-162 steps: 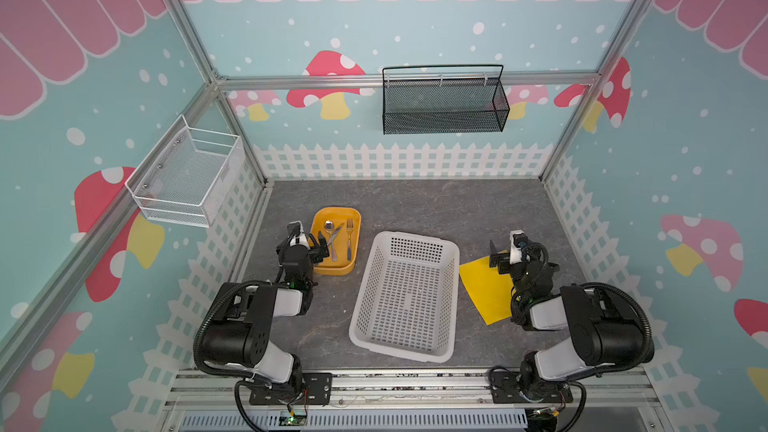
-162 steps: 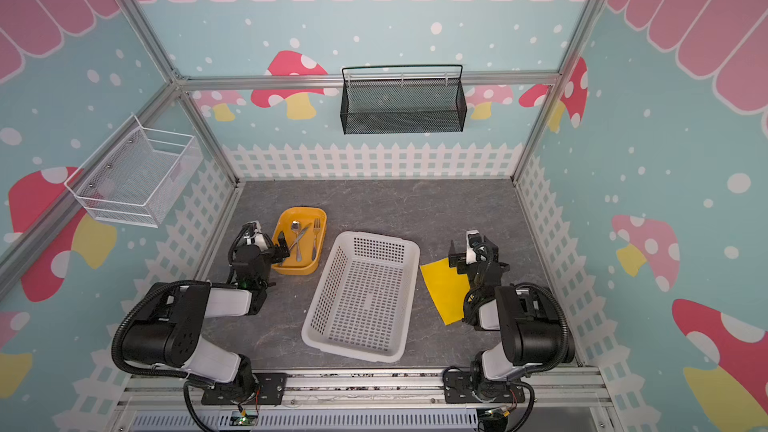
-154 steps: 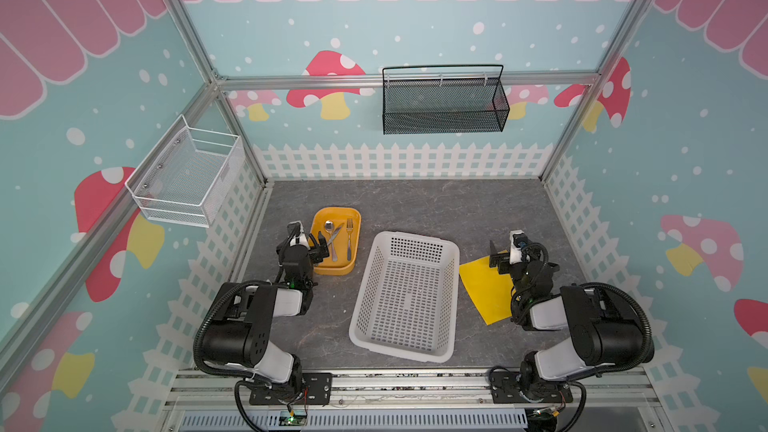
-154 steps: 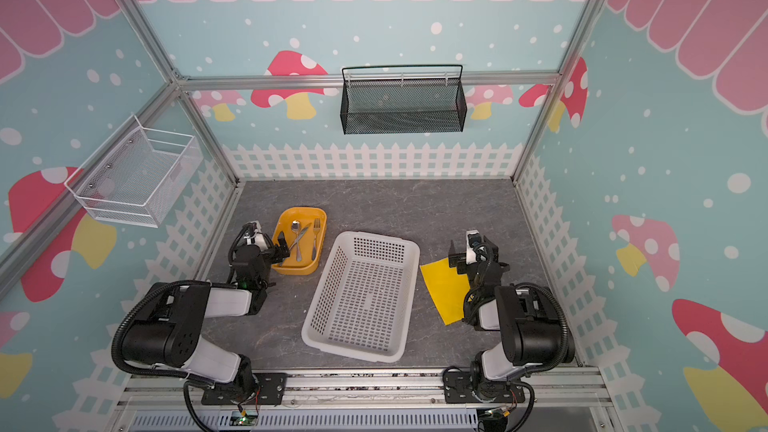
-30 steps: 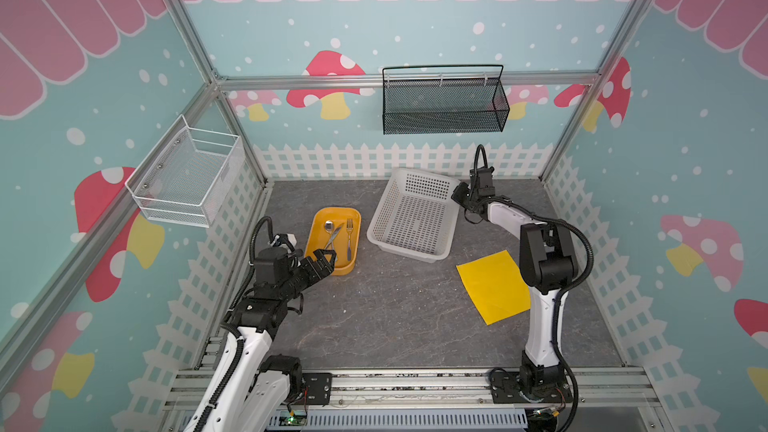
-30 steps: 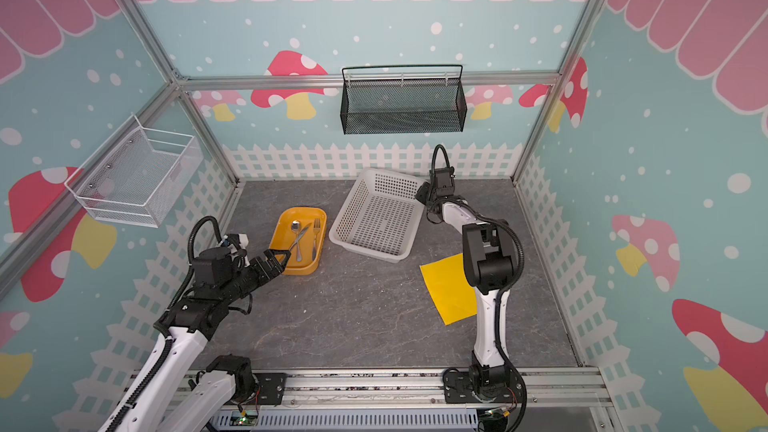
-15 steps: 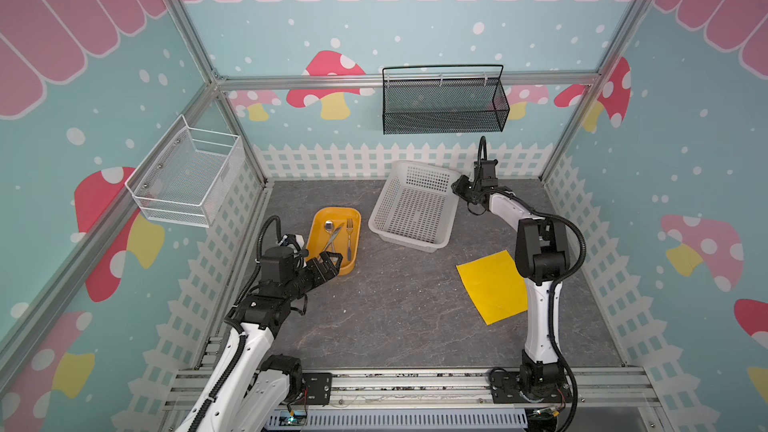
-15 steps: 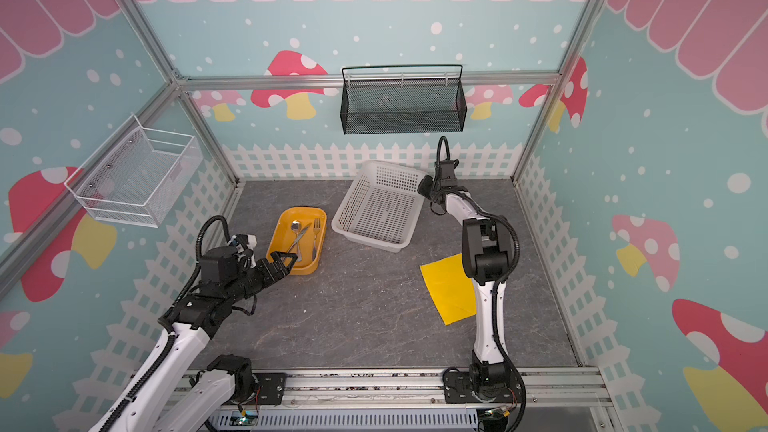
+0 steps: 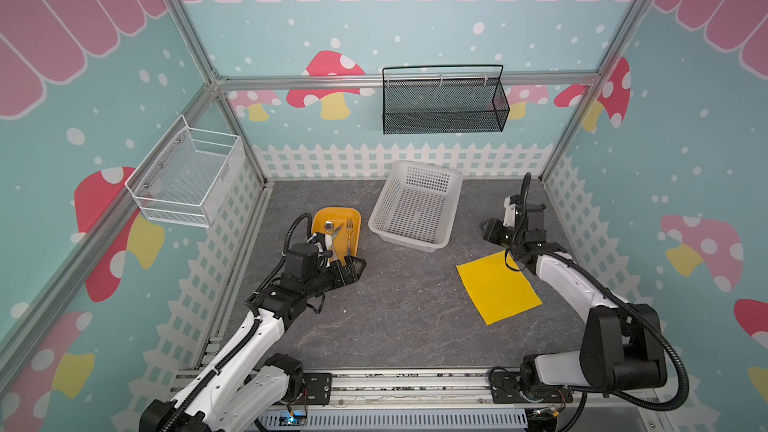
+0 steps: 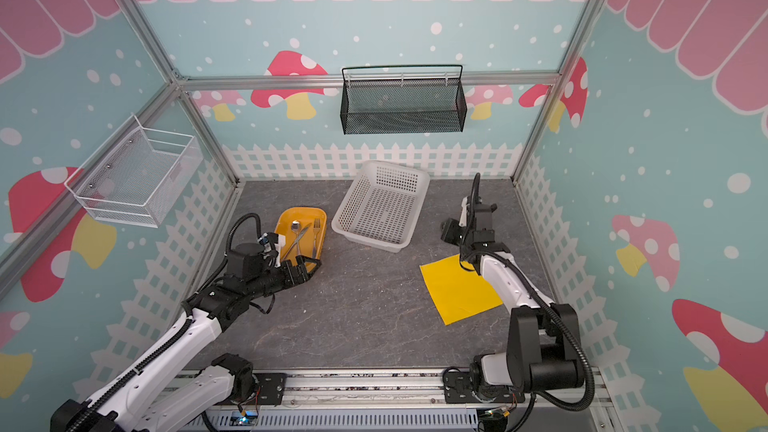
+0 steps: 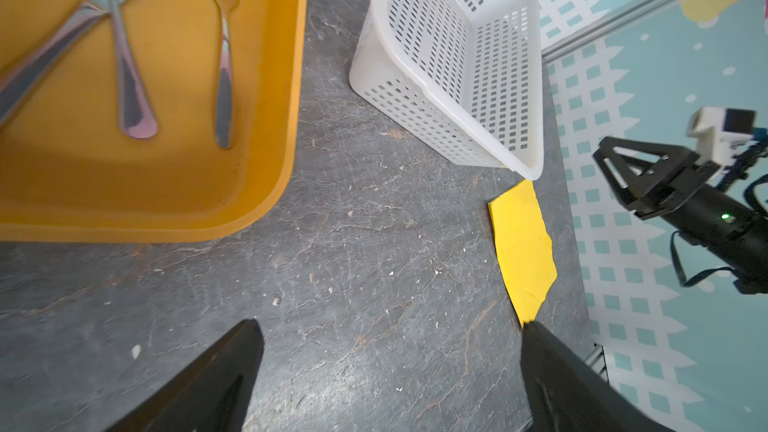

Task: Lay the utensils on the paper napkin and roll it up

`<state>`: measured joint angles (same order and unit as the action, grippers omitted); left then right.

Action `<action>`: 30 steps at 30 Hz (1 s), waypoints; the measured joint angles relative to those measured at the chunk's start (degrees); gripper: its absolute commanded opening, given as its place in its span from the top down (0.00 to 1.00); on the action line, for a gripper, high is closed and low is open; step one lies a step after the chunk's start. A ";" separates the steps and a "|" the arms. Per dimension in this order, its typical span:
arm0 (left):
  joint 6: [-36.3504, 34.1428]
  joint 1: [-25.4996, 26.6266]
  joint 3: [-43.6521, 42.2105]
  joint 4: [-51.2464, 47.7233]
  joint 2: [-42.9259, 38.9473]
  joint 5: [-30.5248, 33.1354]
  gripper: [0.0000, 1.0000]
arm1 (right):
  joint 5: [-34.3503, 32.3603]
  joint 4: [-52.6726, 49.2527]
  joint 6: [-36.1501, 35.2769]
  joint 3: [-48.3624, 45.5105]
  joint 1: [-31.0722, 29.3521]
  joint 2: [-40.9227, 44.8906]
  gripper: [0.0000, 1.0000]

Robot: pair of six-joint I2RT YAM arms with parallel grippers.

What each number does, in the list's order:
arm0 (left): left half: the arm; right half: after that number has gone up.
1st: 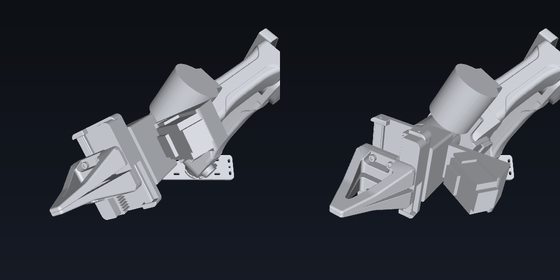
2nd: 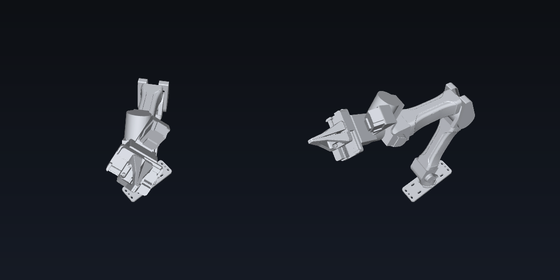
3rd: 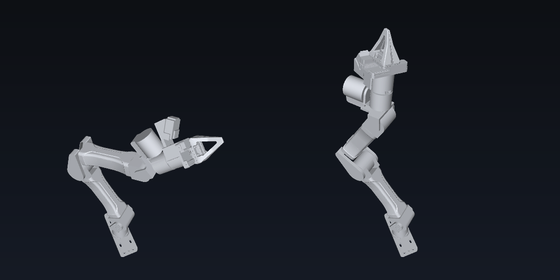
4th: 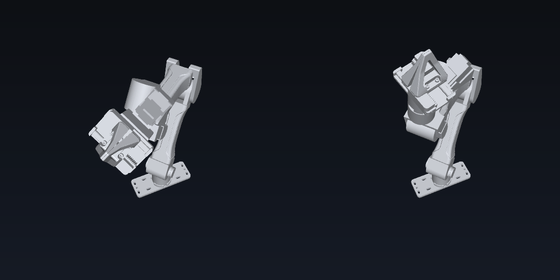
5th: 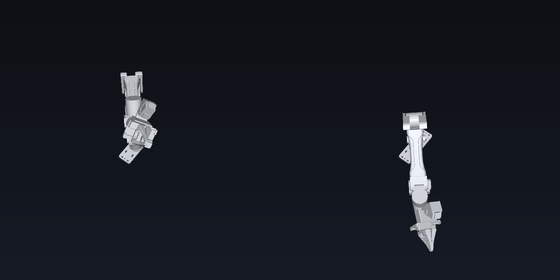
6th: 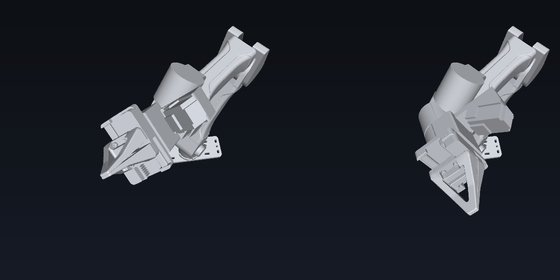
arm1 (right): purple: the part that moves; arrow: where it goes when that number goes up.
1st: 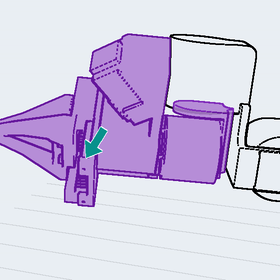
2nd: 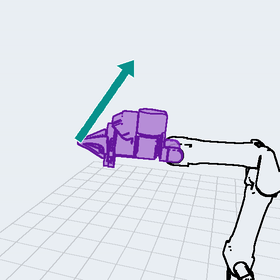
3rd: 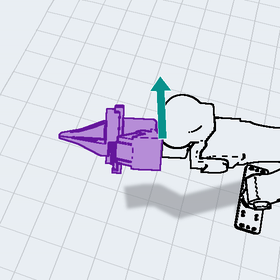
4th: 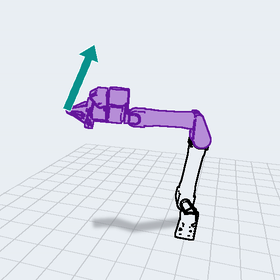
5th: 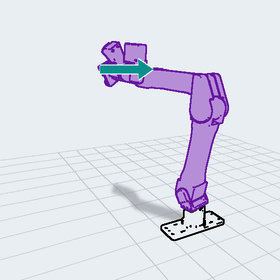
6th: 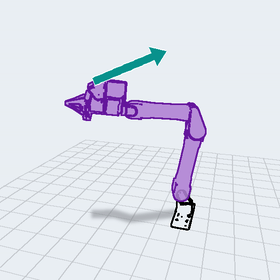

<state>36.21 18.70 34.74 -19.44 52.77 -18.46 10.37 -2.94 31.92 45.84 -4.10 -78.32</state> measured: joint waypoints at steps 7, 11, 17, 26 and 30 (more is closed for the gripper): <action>0.68 3.65 0.35 4.22 5.68 0.48 0.00 | 2.60 -0.55 0.81 -10.95 0.00 0.28 0.49; 0.94 5.62 1.20 5.25 7.50 1.09 0.00 | 5.16 -0.39 0.68 -11.76 0.00 -1.25 0.51; 1.16 6.95 1.29 6.58 7.56 2.05 0.00 | 9.42 1.64 1.18 -13.88 -0.20 -4.15 0.53; 1.79 7.17 1.29 8.44 7.56 3.04 0.00 | 12.61 12.76 9.99 -19.19 -12.00 -3.80 0.53; 2.54 7.56 1.29 9.49 7.93 2.36 0.09 | 13.03 21.94 19.61 -23.17 -20.04 -3.91 0.53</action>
<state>38.74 26.26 36.03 -9.96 60.71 -16.10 23.40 19.00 51.53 22.68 -24.14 -82.24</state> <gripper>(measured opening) 0.945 0.468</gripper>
